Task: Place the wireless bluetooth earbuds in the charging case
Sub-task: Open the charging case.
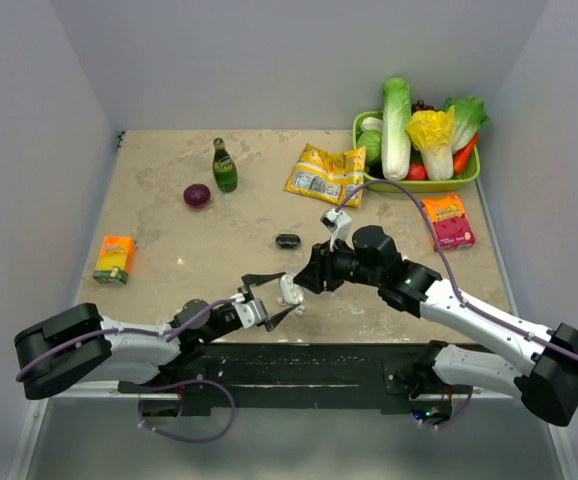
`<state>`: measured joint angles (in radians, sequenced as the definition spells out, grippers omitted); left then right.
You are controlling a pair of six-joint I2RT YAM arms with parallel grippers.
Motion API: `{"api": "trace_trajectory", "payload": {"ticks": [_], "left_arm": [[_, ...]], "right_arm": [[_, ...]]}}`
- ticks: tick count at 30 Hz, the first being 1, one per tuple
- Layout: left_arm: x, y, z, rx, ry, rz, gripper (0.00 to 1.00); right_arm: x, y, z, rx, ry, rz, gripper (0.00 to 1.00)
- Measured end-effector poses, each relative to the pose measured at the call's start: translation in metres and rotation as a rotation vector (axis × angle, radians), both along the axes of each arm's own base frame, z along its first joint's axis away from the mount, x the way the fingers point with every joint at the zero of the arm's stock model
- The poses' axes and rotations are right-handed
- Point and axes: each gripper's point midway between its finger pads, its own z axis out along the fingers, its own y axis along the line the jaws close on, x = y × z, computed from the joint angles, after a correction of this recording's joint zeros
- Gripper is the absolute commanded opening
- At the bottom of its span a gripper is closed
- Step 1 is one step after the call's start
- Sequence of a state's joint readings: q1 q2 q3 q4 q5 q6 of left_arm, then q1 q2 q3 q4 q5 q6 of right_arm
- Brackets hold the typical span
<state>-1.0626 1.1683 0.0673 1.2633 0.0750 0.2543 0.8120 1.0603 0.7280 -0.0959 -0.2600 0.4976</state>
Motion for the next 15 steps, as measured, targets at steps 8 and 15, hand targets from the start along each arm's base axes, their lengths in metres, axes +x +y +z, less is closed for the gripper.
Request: {"api": "trace_trajectory", "payload": {"ticks": [8, 15], "left_arm": [[0.0002, 0.0001, 0.0, 0.0, 0.0, 0.001, 0.0], [0.0004, 0.0005, 0.0009, -0.003, -0.001, 0.004, 0.0]], "right_arm": [[0.0001, -0.0021, -0.0057, -0.009, 0.006, -0.006, 0.41], [0.0004, -0.0024, -0.0064, -0.007, 0.008, -0.005, 0.4]]}}
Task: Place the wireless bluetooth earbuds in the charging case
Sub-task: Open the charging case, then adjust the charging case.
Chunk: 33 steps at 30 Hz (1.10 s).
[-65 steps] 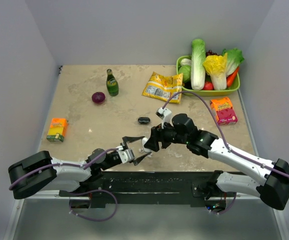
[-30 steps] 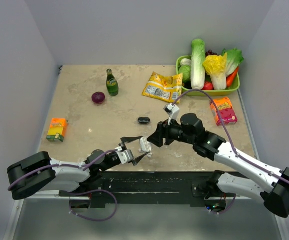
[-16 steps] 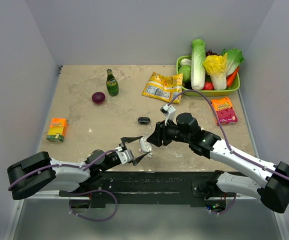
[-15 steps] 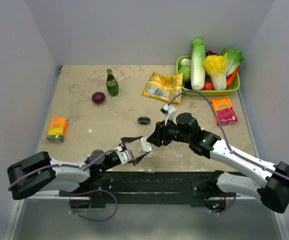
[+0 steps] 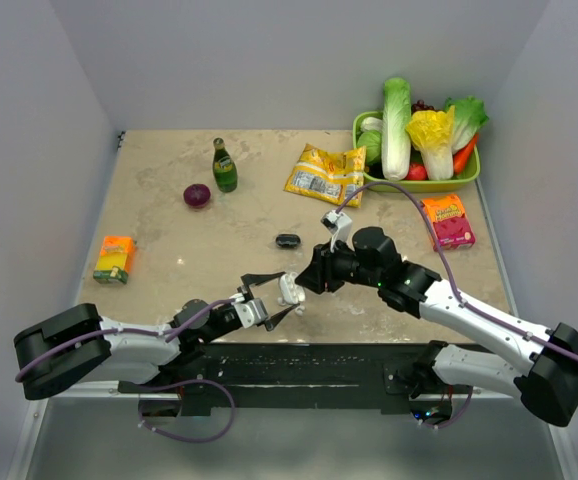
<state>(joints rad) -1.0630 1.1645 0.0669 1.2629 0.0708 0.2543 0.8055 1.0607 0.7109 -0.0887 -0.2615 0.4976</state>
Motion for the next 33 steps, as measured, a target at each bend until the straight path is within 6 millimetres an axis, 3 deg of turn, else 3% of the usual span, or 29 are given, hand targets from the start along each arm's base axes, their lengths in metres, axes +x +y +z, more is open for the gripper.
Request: {"api": "trace_trajectory", "payload": {"ticks": [11, 17, 21, 24, 25, 27, 28, 31, 33], "left_arm": [[0.0, 0.0, -0.001, 0.003, 0.002, 0.003, 0.0], [0.001, 0.0, -0.001, 0.002, 0.004, 0.01, 0.0], [0.002, 0.001, 0.0, -0.002, 0.001, 0.014, 0.0], [0.002, 0.001, 0.0, -0.003, 0.003, 0.019, 0.01], [0.002, 0.0, -0.001, -0.003, 0.003, 0.018, 0.1], [0.001, -0.001, 0.0, -0.004, 0.004, 0.013, 0.19], [0.001, -0.002, 0.001, -0.009, 0.004, 0.011, 0.3], [0.002, -0.005, 0.013, -0.04, -0.007, 0.012, 0.44], [0.004, -0.006, 0.022, -0.062, -0.017, 0.017, 0.48]], "right_arm": [[-0.004, 0.007, -0.007, 0.004, 0.027, 0.042, 0.32], [-0.005, 0.008, -0.006, 0.012, 0.025, 0.05, 0.2], [-0.003, 0.007, -0.006, 0.008, 0.022, 0.041, 0.0], [-0.002, 0.005, -0.008, -0.002, 0.02, 0.032, 0.0], [-0.003, 0.004, -0.008, -0.006, 0.017, 0.031, 0.0], [-0.004, 0.002, -0.006, -0.019, 0.006, 0.033, 0.0], [-0.004, 0.001, -0.004, -0.027, -0.004, 0.035, 0.0], [-0.002, -0.003, 0.009, -0.042, -0.047, 0.035, 0.0], [0.0, -0.005, 0.018, -0.045, -0.078, 0.034, 0.0]]}}
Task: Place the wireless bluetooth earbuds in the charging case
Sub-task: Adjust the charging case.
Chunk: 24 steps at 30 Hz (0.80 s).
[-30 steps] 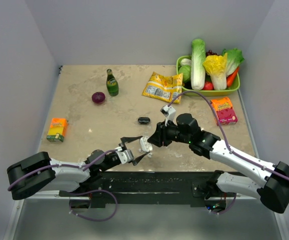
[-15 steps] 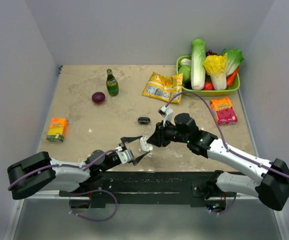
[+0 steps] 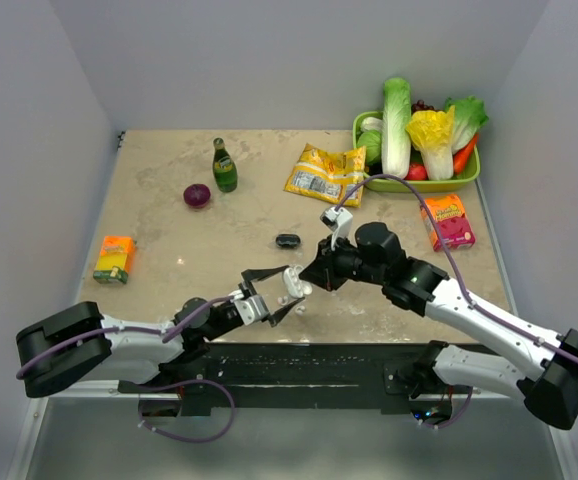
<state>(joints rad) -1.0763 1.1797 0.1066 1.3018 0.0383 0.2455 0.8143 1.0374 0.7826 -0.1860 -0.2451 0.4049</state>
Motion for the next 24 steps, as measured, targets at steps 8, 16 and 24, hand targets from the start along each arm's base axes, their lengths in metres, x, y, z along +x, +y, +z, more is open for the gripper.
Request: {"api": "trace_trajectory", "payload": {"ticks": [8, 16, 24], "left_arm": [[0.002, -0.003, 0.009, -0.024, 0.001, 0.004, 0.61], [0.007, -0.004, 0.015, -0.046, 0.024, 0.027, 1.0], [0.013, -0.001, 0.013, -0.066, 0.071, 0.063, 1.0]], "right_arm": [[0.001, -0.004, 0.01, -0.027, -0.053, 0.003, 0.0], [0.005, -0.003, 0.017, -0.039, -0.093, -0.007, 0.0], [0.008, -0.008, 0.014, -0.079, -0.129, -0.005, 0.0]]}}
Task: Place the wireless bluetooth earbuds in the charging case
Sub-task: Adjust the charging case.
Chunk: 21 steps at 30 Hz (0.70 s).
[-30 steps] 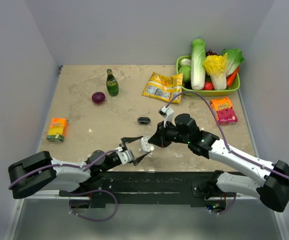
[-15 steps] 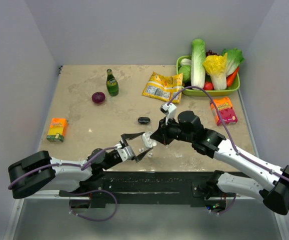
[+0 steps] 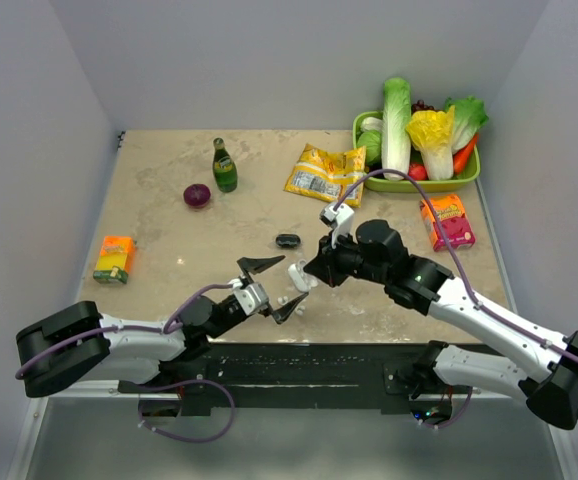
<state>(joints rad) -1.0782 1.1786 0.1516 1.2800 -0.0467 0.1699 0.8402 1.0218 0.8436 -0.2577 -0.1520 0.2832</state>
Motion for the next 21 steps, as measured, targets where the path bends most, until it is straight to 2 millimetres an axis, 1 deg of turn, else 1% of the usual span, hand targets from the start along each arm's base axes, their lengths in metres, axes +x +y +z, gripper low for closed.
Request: {"api": "trace_trajectory", "payload": {"ticks": [6, 10, 12, 14, 17, 19, 21], "left_arm": [[0.003, 0.002, 0.0, -0.027, 0.045, 0.018, 1.0], [0.002, 0.009, 0.004, -0.097, 0.115, 0.031, 1.0], [0.002, 0.013, 0.009, -0.148, 0.161, 0.037, 1.0], [0.001, 0.015, 0.016, -0.202, 0.215, 0.029, 1.0], [-0.003, 0.013, 0.021, -0.244, 0.299, 0.0, 1.0], [-0.007, 0.01, 0.024, -0.252, 0.339, -0.042, 1.0], [-0.012, 0.01, 0.026, -0.258, 0.353, -0.094, 0.99]], "right_arm": [[0.003, -0.004, 0.005, -0.022, -0.017, -0.016, 0.0], [0.006, -0.01, 0.018, -0.047, -0.056, -0.031, 0.0], [0.006, -0.012, 0.025, -0.063, -0.103, -0.04, 0.0], [0.001, -0.012, 0.032, -0.08, -0.15, -0.032, 0.0], [-0.014, -0.006, 0.04, -0.124, -0.243, 0.007, 0.0], [-0.02, -0.004, 0.042, -0.16, -0.299, 0.016, 0.0], [-0.027, -0.003, 0.042, -0.206, -0.348, 0.035, 0.0]]}}
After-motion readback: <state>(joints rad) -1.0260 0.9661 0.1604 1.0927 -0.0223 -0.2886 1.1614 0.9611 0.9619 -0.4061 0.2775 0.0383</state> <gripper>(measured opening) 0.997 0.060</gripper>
